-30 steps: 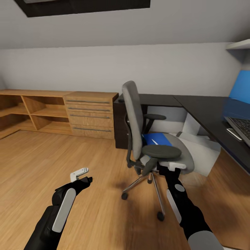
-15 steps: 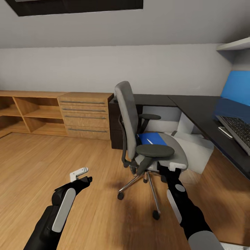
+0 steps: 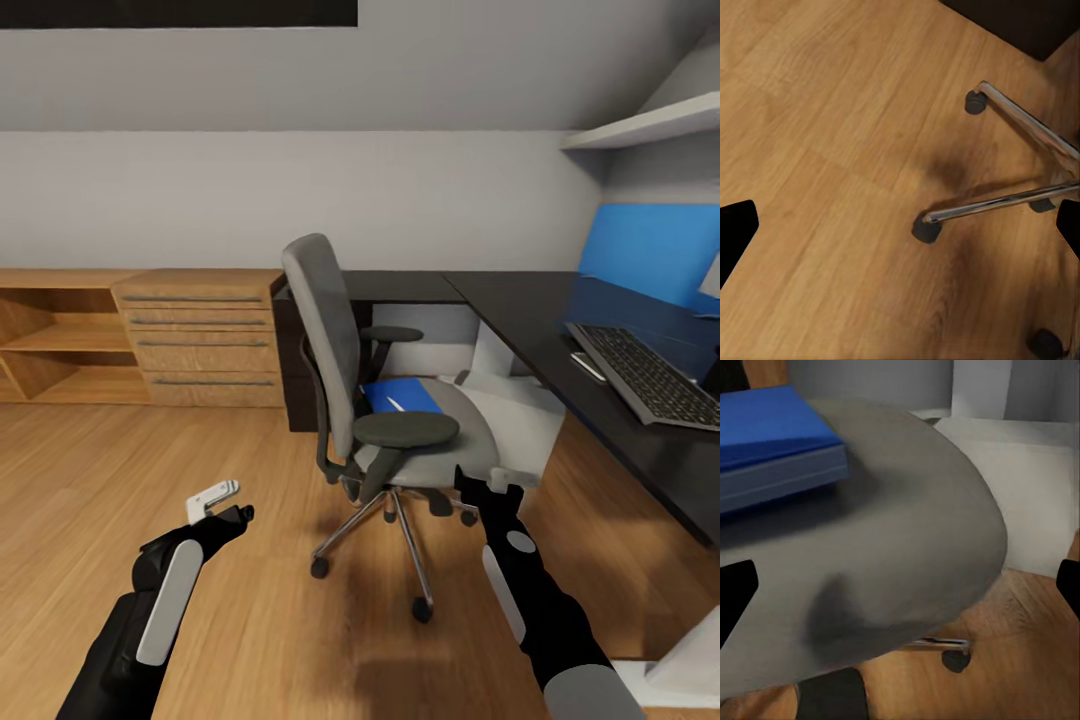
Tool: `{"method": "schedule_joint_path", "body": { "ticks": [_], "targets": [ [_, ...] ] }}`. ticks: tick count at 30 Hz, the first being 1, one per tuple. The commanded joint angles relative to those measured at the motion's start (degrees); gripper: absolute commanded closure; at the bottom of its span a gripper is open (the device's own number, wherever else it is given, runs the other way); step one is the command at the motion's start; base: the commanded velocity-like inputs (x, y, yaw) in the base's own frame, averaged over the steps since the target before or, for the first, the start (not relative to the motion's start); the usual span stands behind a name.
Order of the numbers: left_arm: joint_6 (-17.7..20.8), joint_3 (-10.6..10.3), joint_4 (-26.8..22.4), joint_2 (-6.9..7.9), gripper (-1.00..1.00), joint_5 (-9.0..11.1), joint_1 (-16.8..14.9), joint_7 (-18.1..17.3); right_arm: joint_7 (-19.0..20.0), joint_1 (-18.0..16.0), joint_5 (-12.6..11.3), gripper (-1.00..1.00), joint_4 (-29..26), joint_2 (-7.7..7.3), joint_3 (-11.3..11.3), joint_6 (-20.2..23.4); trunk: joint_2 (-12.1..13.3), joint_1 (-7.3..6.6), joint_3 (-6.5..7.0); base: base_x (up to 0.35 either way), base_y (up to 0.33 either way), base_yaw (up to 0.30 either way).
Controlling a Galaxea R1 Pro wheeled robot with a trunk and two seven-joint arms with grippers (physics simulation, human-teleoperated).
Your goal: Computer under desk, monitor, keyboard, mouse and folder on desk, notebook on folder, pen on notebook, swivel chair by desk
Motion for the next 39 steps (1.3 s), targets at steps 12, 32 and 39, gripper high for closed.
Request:
{"method": "schedule_joint_path", "body": {
  "ticks": [12,32,39],
  "targets": [
    [0.3,4.0,-1.0,-0.03,-1.0,0.6,0.0,-2.3,-0.1,-0.1,-0.5,-1.0,5.6,-0.2,-0.5,-3.8,0.0,-0.01,-0.06,0.0,0.0,-0.03],
    [0.2,4.1,-1.2,-0.03,-1.0,0.5,0.0,-2.4,0.3,-0.2,-19.7,-1.0,7.0,-1.63,-10.6,-4.4,0.0,-0.01,-0.06,0.0,0.0,0.0],
    [0.1,4.1,-1.2,-0.03,-1.0,0.5,0.0,-2.5,0.2,-0.2,-20.1,-1.0,6.9,-1.39,-10.5,-5.7,0.0,-0.01,-0.06,0.09,0.0,0.0]
  ]
}}
